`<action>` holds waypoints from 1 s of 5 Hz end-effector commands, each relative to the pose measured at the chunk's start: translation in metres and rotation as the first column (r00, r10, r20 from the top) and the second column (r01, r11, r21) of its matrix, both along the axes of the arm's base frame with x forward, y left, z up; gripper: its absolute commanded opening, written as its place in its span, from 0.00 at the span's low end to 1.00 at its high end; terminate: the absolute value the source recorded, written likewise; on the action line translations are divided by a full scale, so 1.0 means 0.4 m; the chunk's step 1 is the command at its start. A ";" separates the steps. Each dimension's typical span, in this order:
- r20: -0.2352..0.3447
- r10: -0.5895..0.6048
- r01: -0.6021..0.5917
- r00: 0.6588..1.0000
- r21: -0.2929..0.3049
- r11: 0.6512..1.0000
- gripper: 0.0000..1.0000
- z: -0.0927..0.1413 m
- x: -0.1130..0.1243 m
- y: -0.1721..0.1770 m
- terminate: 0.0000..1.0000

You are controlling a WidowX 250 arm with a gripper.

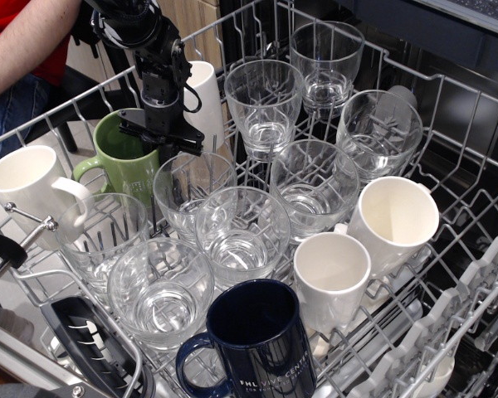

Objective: Pick up green mug

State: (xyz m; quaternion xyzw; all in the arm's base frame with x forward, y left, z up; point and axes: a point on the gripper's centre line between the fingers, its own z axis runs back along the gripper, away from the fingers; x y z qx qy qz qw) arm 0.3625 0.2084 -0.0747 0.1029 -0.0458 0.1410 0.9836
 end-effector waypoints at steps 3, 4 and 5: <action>0.092 0.128 -0.123 0.987 -0.065 0.990 0.00 0.310 0.070 0.040 0.00; 0.069 0.138 -0.132 0.988 -0.090 0.987 0.00 0.378 0.058 0.027 0.00; 0.057 0.163 -0.155 0.985 -0.132 0.979 0.00 0.458 0.057 0.022 0.00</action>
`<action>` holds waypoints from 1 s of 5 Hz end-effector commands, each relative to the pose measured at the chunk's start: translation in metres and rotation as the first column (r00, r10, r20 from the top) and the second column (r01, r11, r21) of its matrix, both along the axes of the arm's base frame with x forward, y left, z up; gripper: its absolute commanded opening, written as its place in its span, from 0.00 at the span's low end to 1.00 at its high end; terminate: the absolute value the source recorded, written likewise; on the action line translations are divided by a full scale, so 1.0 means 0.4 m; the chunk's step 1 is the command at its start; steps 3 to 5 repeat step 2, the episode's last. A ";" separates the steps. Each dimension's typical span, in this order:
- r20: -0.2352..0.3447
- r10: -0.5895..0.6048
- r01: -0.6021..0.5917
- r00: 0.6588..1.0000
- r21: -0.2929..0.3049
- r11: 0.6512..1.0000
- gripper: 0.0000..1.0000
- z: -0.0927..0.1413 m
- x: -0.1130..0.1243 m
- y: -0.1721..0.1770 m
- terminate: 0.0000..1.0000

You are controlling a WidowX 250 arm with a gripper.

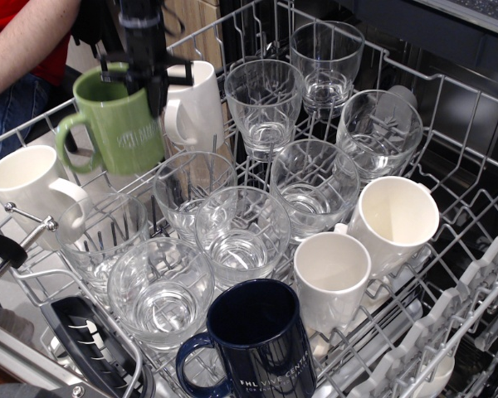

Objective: Pick up green mug

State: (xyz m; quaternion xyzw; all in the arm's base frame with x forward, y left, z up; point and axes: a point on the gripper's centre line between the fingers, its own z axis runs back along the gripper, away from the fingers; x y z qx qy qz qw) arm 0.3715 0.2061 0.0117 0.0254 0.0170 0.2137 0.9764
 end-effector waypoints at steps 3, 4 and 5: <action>0.045 0.074 -0.076 0.996 0.059 0.995 0.00 0.359 0.046 0.017 1.00; 0.045 0.074 -0.076 0.996 0.059 0.995 0.00 0.359 0.046 0.017 1.00; 0.045 0.074 -0.076 0.996 0.059 0.995 0.00 0.359 0.046 0.017 1.00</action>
